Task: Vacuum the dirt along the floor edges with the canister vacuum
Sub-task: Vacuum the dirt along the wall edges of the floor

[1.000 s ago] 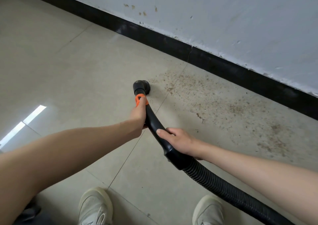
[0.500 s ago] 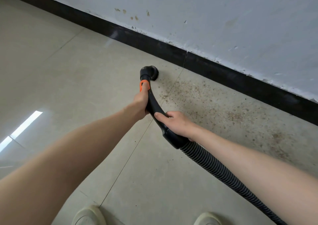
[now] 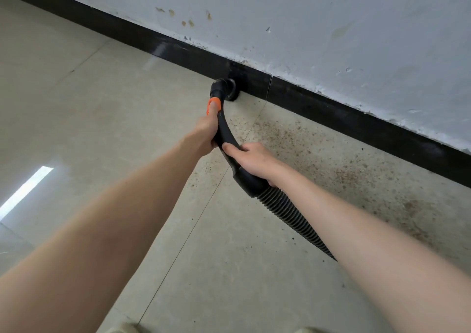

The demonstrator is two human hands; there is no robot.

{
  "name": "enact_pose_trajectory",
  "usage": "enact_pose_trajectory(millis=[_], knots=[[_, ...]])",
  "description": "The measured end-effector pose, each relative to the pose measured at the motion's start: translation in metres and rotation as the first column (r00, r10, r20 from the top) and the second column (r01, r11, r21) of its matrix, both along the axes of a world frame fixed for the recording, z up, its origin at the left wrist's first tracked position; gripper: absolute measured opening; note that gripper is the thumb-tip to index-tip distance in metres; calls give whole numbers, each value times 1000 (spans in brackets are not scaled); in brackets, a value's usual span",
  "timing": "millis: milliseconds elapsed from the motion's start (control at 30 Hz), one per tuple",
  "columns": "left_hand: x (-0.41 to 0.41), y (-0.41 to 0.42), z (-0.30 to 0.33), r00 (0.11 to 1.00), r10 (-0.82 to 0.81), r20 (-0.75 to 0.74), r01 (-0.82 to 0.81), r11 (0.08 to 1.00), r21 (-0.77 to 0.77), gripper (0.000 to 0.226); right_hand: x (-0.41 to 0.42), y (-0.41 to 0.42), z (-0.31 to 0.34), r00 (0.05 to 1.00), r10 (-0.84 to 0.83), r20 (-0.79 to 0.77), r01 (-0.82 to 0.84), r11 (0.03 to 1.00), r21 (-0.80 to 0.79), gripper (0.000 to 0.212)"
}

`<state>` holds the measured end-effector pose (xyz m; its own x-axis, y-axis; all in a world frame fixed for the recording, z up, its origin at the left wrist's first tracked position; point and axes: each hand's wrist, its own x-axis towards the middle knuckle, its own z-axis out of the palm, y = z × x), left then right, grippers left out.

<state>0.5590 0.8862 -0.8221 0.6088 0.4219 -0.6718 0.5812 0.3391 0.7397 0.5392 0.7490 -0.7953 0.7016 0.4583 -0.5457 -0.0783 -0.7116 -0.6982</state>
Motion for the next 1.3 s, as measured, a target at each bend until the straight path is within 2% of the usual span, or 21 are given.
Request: enact_pose_trajectory(millis=[600,767,967,1133,1300], knots=[[-7,-56,3,994,-103,-27,101,993,-62,62,-23,-50,8,998,-55,38,58,995,-80,47],[-6,-65,8,990,-139,-22,138,989,-53,56,-28,-60,8,991,-130,-14,130,991,-15,47],[0,-32,12,997,-73,-6,73,989,129,61,-18,-30,18,997,-79,-20,79,996,30,47],[-13,10,12,998,-54,-28,56,996,75,48,-27,13,19,998,-24,-50,27,999,45,47],[-28,16,15,991,-113,-69,116,992,51,47,-50,19,13,984,-108,-140,123,987,103,46]])
